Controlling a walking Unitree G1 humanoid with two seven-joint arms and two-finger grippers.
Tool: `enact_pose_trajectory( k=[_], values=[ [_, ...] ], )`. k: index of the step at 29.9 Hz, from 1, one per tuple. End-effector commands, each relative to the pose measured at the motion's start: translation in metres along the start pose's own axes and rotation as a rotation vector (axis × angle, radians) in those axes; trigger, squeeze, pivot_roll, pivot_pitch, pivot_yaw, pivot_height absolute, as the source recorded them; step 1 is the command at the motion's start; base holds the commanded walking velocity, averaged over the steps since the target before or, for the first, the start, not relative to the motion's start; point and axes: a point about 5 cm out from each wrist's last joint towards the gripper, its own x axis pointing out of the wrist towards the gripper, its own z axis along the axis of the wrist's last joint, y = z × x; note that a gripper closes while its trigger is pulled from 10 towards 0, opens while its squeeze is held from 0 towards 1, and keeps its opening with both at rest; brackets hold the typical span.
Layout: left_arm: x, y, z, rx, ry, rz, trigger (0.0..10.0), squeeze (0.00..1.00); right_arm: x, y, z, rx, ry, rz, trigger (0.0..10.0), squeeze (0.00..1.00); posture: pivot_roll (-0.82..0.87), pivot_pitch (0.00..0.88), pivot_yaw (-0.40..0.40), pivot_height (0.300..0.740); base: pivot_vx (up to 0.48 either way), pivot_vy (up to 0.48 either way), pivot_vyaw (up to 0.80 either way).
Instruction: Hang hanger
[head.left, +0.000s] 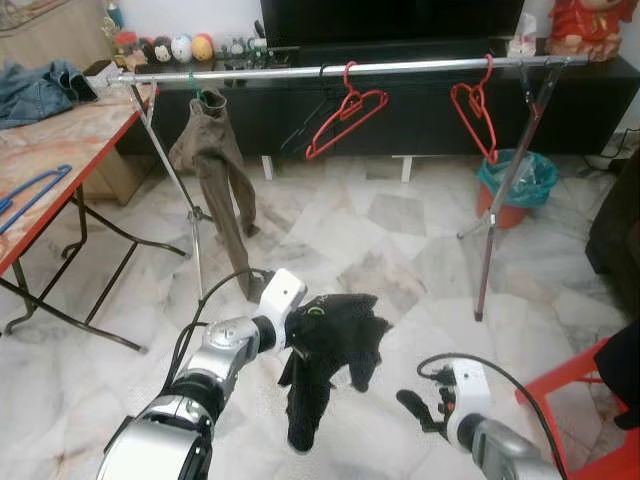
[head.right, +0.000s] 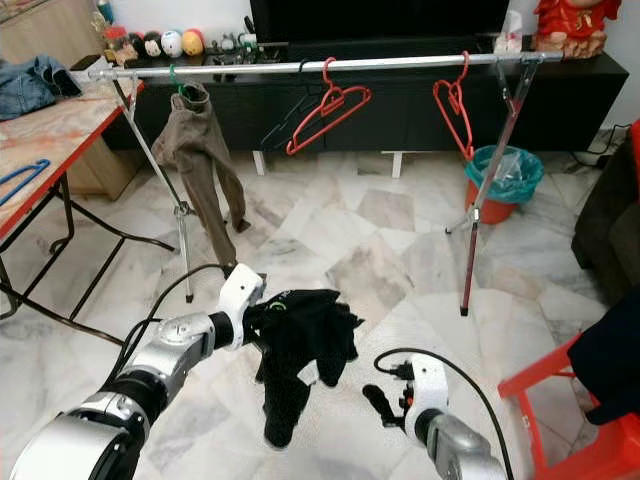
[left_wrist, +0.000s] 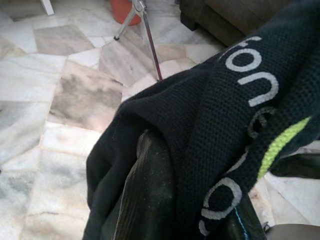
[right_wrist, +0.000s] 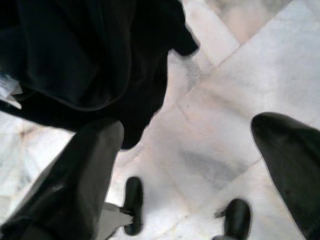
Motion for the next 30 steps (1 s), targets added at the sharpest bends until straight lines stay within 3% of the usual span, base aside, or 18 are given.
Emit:
enact_pose_trajectory(
  k=[1, 5, 7, 18, 25, 30],
  values=[
    [-0.001, 0.005, 0.011, -0.008, -0.042, 0.003, 10.0, 0.0, 0.003, 0.0, -0.004, 0.037, 0.003, -0.029, 10.0, 0.0, -0.04, 0.036, 0.105, 0.74, 0.0, 0.0, 0.0],
    [0.0, 0.002, 0.013, -0.004, -0.041, -0.048, 10.0, 0.0, 0.006, -0.003, 0.002, 0.113, -0.048, -0.058, 10.0, 0.0, -0.03, 0.032, 0.102, 0.74, 0.0, 0.0, 0.0],
    [-0.001, 0.0, 0.013, -0.002, -0.041, -0.077, 10.0, 0.0, 0.007, 0.003, 0.015, 0.241, -0.142, 0.044, 10.0, 0.0, -0.03, 0.027, 0.101, 0.74, 0.0, 0.0, 0.0],
    [-0.001, -0.001, 0.012, -0.004, -0.029, -0.101, 10.0, 0.0, 0.004, 0.006, 0.029, 0.261, -0.251, 0.22, 10.0, 0.0, -0.04, 0.014, 0.099, 0.74, 0.0, 0.0, 0.0],
    [0.0, -0.002, 0.012, -0.008, -0.02, -0.11, 10.0, 0.0, -0.002, 0.017, 0.028, 0.32, -0.257, 0.452, 10.0, 0.0, -0.04, 0.005, 0.097, 0.74, 0.0, 0.0, 0.0],
    [-0.001, -0.001, 0.01, -0.01, -0.013, -0.106, 10.0, 0.0, -0.006, 0.004, 0.012, 0.24, -0.15, 0.391, 10.0, 0.0, -0.04, 0.0, 0.095, 0.74, 0.0, 0.0, 0.0]
  ],
)
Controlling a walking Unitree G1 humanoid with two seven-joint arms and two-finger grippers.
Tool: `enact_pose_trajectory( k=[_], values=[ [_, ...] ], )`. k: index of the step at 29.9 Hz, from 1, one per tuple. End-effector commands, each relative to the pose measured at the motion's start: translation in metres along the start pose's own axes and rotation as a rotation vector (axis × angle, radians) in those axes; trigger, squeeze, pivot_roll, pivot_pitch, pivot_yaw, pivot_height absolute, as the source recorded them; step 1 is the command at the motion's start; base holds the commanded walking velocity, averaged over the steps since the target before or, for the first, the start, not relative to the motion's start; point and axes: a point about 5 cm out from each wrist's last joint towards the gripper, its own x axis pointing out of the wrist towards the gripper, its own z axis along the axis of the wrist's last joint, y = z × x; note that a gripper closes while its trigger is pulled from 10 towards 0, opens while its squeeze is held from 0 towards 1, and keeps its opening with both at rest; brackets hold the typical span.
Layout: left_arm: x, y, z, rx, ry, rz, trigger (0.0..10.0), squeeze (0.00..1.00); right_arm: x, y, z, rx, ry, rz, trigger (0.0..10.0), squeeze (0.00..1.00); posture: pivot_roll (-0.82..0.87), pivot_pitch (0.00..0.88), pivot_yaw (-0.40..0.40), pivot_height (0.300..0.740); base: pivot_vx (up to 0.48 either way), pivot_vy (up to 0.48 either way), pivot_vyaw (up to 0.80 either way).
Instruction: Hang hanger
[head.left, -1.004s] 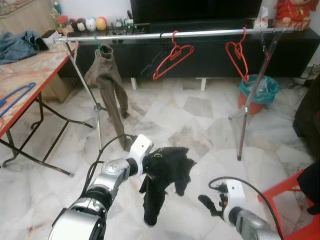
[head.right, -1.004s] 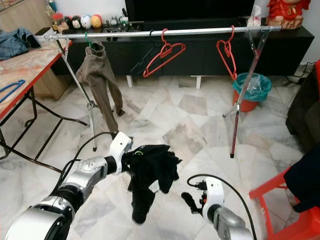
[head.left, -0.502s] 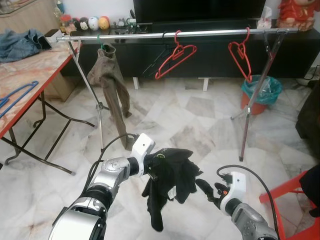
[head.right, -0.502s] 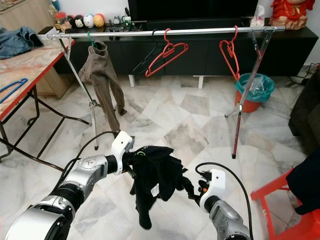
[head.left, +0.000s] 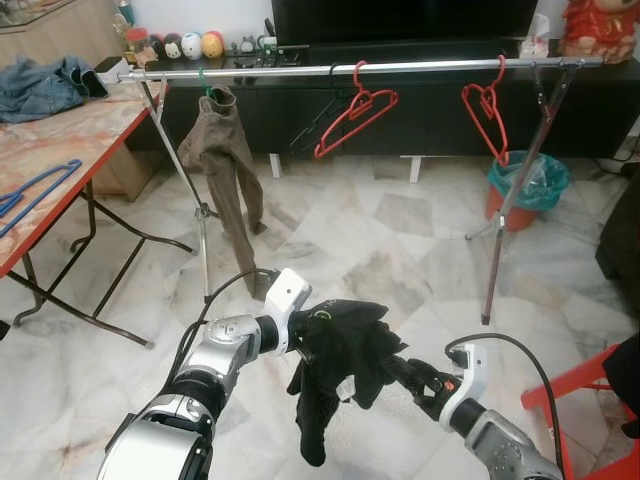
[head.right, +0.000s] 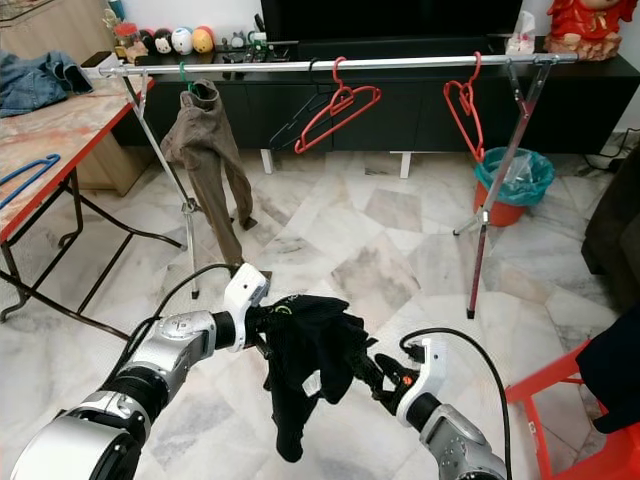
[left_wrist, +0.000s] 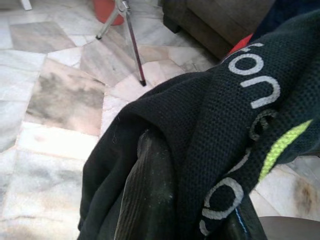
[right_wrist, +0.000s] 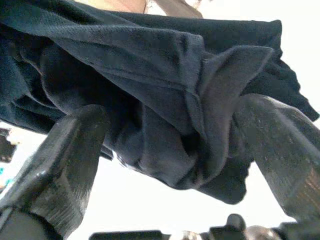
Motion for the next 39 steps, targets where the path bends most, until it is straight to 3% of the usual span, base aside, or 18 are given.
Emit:
enact_pose_trajectory(
  k=[1, 8, 13, 25, 30, 39],
  values=[
    [-0.002, 0.003, 0.005, 0.021, -0.007, 0.002, 10.0, 0.0, -0.007, -0.006, -0.009, -0.019, 0.067, -0.026, 10.0, 0.0, -0.05, 0.0, 0.095, 0.74, 0.0, 0.0, 0.0],
    [-0.001, 0.0, 0.005, 0.017, -0.008, -0.028, 10.0, 0.0, -0.012, -0.016, -0.006, -0.069, 0.073, -0.118, 10.0, 0.0, -0.05, 0.001, 0.096, 0.74, 0.0, 0.0, 0.0],
    [-0.001, -0.001, 0.005, 0.015, -0.008, -0.05, 10.0, 0.0, -0.008, -0.014, -0.005, -0.033, 0.052, -0.128, 10.0, 0.0, -0.05, 0.003, 0.096, 0.74, 0.0, 0.0, 0.0],
    [-0.002, -0.007, 0.005, 0.004, -0.005, -0.132, 10.0, 0.0, 0.02, 0.015, -0.012, -0.034, 0.045, 0.008, 10.0, 0.0, -0.03, 0.023, 0.096, 0.74, 0.0, 0.0, 0.0],
    [-0.001, -0.008, 0.007, 0.005, -0.009, -0.148, 10.0, 0.0, 0.021, 0.014, -0.015, -0.051, 0.055, -0.013, 10.0, 0.0, -0.03, 0.026, 0.096, 0.74, 0.0, 0.0, 0.0],
    [-0.003, -0.017, 0.016, -0.011, -0.042, -0.279, 10.0, 0.0, 0.015, -0.003, -0.015, -0.061, 0.04, -0.228, 10.0, 0.0, -0.02, 0.029, 0.098, 0.74, 0.0, 0.0, 0.0]
  ],
)
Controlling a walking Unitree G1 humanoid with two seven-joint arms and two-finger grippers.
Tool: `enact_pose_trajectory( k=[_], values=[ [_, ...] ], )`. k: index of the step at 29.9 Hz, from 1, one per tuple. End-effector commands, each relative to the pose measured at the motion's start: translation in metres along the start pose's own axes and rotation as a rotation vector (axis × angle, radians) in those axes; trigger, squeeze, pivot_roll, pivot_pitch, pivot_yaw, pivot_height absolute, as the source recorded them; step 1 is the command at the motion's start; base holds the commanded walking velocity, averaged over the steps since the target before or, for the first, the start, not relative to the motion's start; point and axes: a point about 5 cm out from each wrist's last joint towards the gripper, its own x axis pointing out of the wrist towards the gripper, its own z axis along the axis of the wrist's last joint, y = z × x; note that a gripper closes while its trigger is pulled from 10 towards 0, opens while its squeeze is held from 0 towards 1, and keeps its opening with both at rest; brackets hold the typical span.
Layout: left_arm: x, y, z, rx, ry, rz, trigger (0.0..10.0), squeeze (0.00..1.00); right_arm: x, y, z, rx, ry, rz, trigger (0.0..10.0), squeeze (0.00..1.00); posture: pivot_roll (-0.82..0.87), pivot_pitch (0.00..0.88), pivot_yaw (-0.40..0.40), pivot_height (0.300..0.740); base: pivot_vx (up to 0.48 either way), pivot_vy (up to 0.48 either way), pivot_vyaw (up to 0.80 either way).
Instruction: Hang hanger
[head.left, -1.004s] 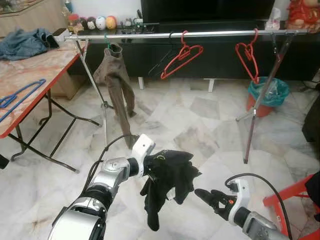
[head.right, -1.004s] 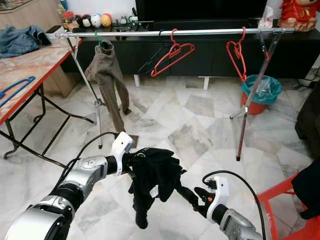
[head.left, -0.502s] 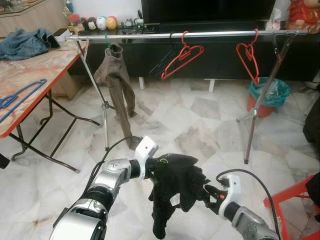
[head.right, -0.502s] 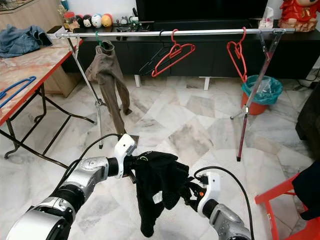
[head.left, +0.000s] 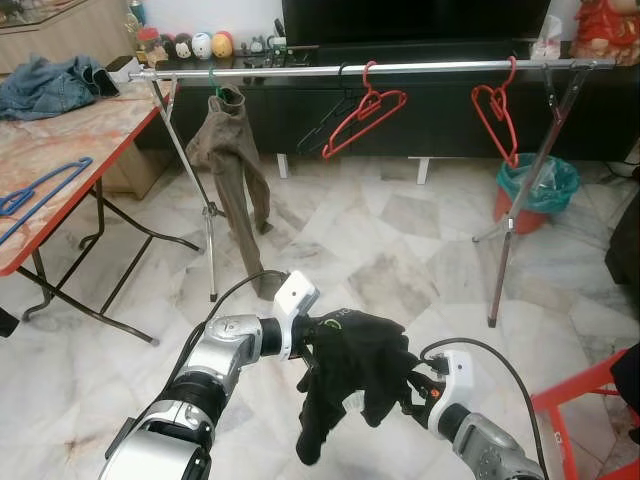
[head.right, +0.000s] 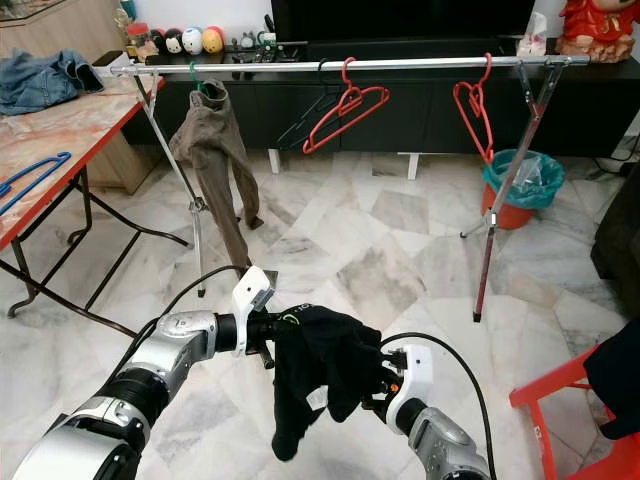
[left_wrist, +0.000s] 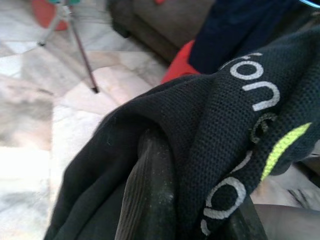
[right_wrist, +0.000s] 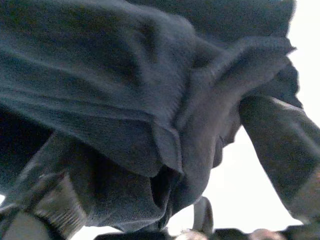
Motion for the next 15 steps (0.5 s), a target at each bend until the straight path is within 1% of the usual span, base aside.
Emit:
enact_pose_trajectory(
  k=[1, 2, 5, 8, 10, 12, 15],
  values=[
    [-0.003, -0.002, 0.008, 0.01, -0.025, -0.051, 10.0, 0.0, 0.0, -0.005, -0.002, -0.007, 0.013, -0.082, 10.0, 0.0, -0.02, 0.029, 0.098, 0.74, 0.0, 0.0, 0.0],
    [-0.003, -0.002, 0.008, 0.01, -0.025, -0.051, 10.0, 0.0, 0.0, -0.005, -0.002, -0.007, 0.013, -0.082, 10.0, 0.0, -0.02, 0.029, 0.098, 0.74, 0.0, 0.0, 0.0],
    [-0.005, -0.005, 0.013, 0.017, -0.036, -0.089, 10.0, 0.0, -0.001, -0.01, -0.005, 0.004, 0.029, -0.158, 10.0, 0.0, -0.01, 0.029, 0.098, 0.74, 0.0, 0.0, 0.0],
    [-0.007, -0.006, 0.014, 0.02, -0.036, -0.1, 10.0, 0.0, -0.002, -0.011, -0.005, 0.007, 0.026, -0.173, 10.0, 0.0, -0.01, 0.029, 0.098, 0.74, 0.0, 0.0, 0.0],
    [-0.01, -0.01, 0.018, 0.02, -0.048, -0.143, 10.0, 0.0, -0.003, -0.015, -0.006, 0.021, 0.013, -0.232, 10.0, 0.0, 0.0, 0.03, 0.097, 0.74, 0.0, 0.0, 0.0],
    [-0.013, -0.014, 0.024, 0.023, -0.064, -0.177, 10.0, 0.0, -0.006, -0.023, -0.007, 0.021, 0.006, -0.326, 10.0, 0.0, 0.0, 0.029, 0.096, 0.74, 0.0, 0.0, 0.0],
    [-0.013, -0.016, 0.027, 0.023, -0.069, -0.183, 10.0, 0.0, -0.012, -0.031, -0.007, -0.003, 0.011, -0.431, 10.0, 0.0, 0.01, 0.028, 0.096, 0.74, 0.0, 0.0, 0.0]
  ],
)
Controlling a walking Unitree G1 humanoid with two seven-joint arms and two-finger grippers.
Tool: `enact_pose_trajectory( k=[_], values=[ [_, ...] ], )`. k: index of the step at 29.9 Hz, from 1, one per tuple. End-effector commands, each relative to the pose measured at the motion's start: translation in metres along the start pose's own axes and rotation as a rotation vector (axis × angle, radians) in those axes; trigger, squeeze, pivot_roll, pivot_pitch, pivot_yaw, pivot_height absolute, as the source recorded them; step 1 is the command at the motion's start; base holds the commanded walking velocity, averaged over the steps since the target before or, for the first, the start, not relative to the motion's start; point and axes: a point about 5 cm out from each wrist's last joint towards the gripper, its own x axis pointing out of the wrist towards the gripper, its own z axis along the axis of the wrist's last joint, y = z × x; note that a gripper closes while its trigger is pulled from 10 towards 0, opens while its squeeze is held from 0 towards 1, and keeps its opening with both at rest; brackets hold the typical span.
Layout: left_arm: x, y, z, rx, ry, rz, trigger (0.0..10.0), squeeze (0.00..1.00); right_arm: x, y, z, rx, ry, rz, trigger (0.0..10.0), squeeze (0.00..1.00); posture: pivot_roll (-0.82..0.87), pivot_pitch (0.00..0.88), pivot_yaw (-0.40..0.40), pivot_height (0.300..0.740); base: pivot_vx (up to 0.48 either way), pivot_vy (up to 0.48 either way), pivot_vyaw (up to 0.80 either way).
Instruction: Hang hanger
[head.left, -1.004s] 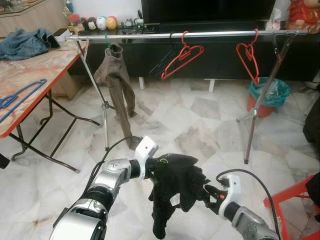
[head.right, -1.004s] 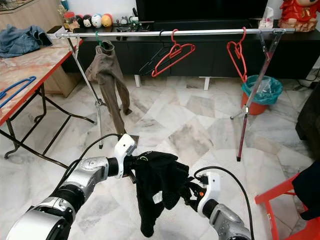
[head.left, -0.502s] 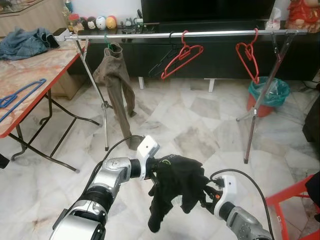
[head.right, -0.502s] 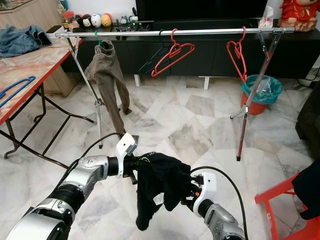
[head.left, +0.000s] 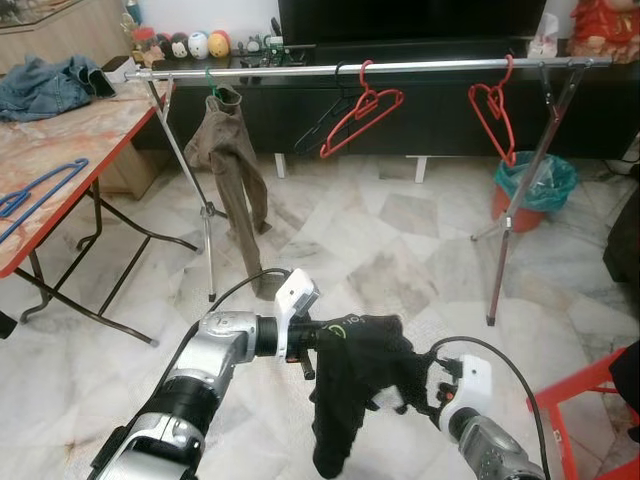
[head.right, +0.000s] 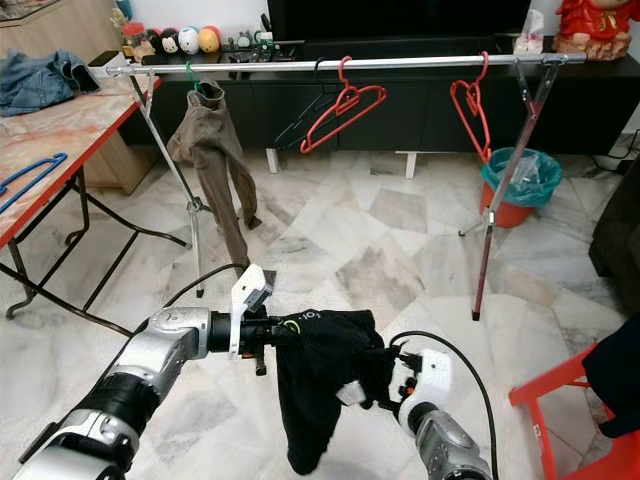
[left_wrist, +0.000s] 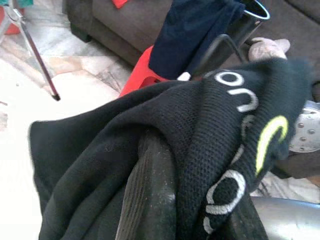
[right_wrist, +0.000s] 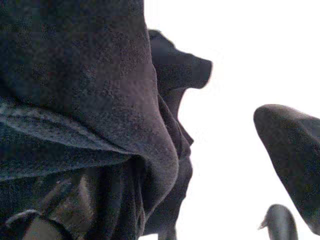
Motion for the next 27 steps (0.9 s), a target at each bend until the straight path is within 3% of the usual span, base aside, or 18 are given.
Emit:
enact_pose_trajectory(
  k=[1, 6, 9, 12, 14, 16, 22, 25, 26, 27],
  values=[
    [-0.004, -0.002, 0.019, 0.057, -0.059, -0.034, 10.0, 0.0, -0.007, -0.023, -0.006, 0.007, 0.02, -0.183, 10.0, 0.0, 0.01, 0.027, 0.095, 0.74, 0.0, 0.0, 0.0],
    [-0.004, -0.006, 0.023, 0.05, -0.07, -0.039, 10.0, 0.0, -0.012, -0.038, -0.003, 0.038, -0.019, -0.31, 10.0, 0.0, 0.01, 0.027, 0.094, 0.74, 0.0, 0.0, 0.0],
    [-0.005, -0.007, 0.023, 0.046, -0.069, -0.041, 10.0, 0.0, -0.01, -0.033, -0.005, 0.061, -0.009, -0.252, 10.0, 0.0, 0.01, 0.028, 0.094, 0.74, 0.0, 0.0, 0.0],
    [-0.006, -0.008, 0.022, 0.046, -0.063, -0.04, 10.0, 0.0, -0.007, -0.023, -0.008, -0.002, 0.027, -0.156, 10.0, 0.0, 0.01, 0.028, 0.094, 0.74, 0.0, 0.0, 0.0],
    [-0.007, -0.008, 0.02, 0.048, -0.051, -0.041, 10.0, 0.0, -0.01, -0.032, -0.007, -0.117, 0.044, -0.239, 10.0, 0.0, 0.01, 0.028, 0.095, 0.74, 0.0, 0.0, 0.0],
    [-0.008, -0.01, 0.016, 0.061, -0.022, -0.047, 10.0, 0.0, -0.016, -0.047, -0.003, -0.172, 0.052, -0.348, 10.0, 0.0, 0.0, 0.027, 0.096, 0.74, 0.0, 0.0, 0.0],
    [-0.012, -0.01, -0.005, 0.114, 0.122, -0.038, 10.0, 0.0, -0.016, -0.049, 0.001, -0.202, 0.05, -0.311, 10.0, 0.0, 0.0, 0.027, 0.096, 0.74, 0.0, 0.0, 0.0],
    [-0.013, -0.011, -0.008, 0.107, 0.13, -0.037, 10.0, 0.0, -0.016, -0.049, 0.003, -0.187, 0.041, -0.292, 10.0, 0.0, -0.01, 0.029, 0.095, 0.74, 0.0, 0.0, 0.0],
    [-0.014, -0.011, -0.008, 0.105, 0.128, -0.036, 10.0, 0.0, -0.015, -0.048, 0.003, -0.128, 0.037, -0.264, 3.6, 0.0, 0.0, 0.03, 0.095, 0.74, 0.0, 0.0, 0.0],
    [-0.014, -0.011, -0.008, 0.105, 0.128, -0.036, 10.0, 0.0, -0.015, -0.048, 0.003, -0.128, 0.037, -0.264, 3.6, 0.0, 0.0, 0.03, 0.095, 0.74, 0.0, 0.0, 0.0]
  ],
)
